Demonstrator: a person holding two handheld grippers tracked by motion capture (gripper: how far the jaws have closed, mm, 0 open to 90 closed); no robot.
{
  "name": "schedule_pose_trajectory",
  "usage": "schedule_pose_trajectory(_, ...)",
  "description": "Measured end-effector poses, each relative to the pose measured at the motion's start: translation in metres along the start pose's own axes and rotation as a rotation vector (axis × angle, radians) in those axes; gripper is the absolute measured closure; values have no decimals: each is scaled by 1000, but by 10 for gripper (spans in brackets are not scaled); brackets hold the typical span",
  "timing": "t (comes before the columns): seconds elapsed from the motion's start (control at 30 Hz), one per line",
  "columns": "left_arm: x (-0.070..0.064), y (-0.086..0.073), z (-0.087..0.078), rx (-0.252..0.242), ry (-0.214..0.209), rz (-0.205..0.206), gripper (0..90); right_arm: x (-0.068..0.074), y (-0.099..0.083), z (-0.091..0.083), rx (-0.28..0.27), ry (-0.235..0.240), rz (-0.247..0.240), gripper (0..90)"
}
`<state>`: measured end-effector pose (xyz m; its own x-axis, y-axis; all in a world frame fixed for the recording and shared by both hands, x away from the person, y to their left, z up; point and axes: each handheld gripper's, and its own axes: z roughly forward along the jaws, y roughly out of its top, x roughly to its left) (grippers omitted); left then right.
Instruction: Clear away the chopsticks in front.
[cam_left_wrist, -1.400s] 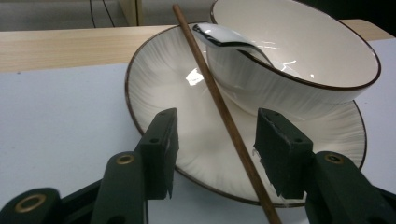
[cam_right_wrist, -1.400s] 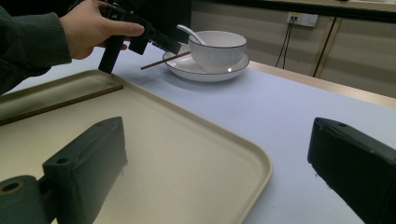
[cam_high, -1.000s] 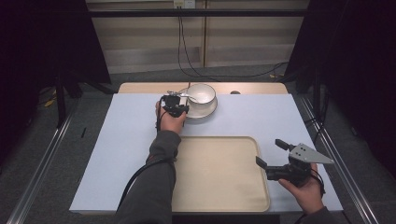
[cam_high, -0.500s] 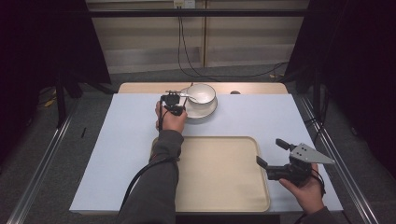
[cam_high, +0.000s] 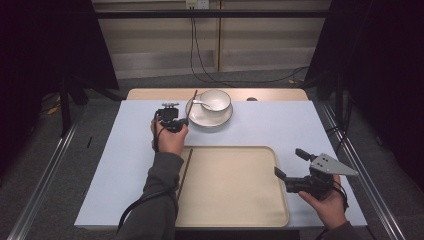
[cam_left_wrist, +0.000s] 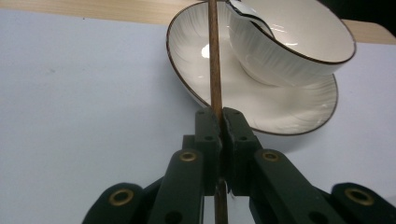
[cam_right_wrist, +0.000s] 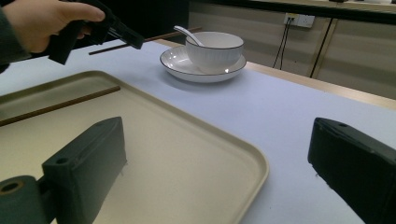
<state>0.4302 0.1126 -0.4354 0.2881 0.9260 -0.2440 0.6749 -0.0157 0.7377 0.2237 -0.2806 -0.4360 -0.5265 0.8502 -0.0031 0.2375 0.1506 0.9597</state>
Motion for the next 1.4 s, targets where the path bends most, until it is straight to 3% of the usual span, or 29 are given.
schedule_pose_trajectory(0.23,0,-12,-25,-13,2,13,856,1,0,-1,0,4,-10,40)
schedule_pose_trajectory(0.37,0,-22,-43,-43,-2,-17,856,1,0,-1,0,1,-9,38)
schedule_pose_trajectory(0.5,-2,-40,-62,-56,2,-17,856,2,0,0,0,7,-15,34)
schedule_pose_trajectory(0.8,-2,-70,-80,-60,-16,-54,856,4,0,0,-1,2,-15,34)
schedule_pose_trajectory(0.87,-2,-78,-86,-77,-20,-78,856,4,0,0,1,0,-17,34)
schedule_pose_trajectory(1.07,-5,-92,-99,-90,-13,-76,856,4,0,1,0,6,-18,34)
schedule_pose_trajectory(1.4,-5,-117,-113,-101,-40,-107,855,4,0,0,6,9,-20,35)
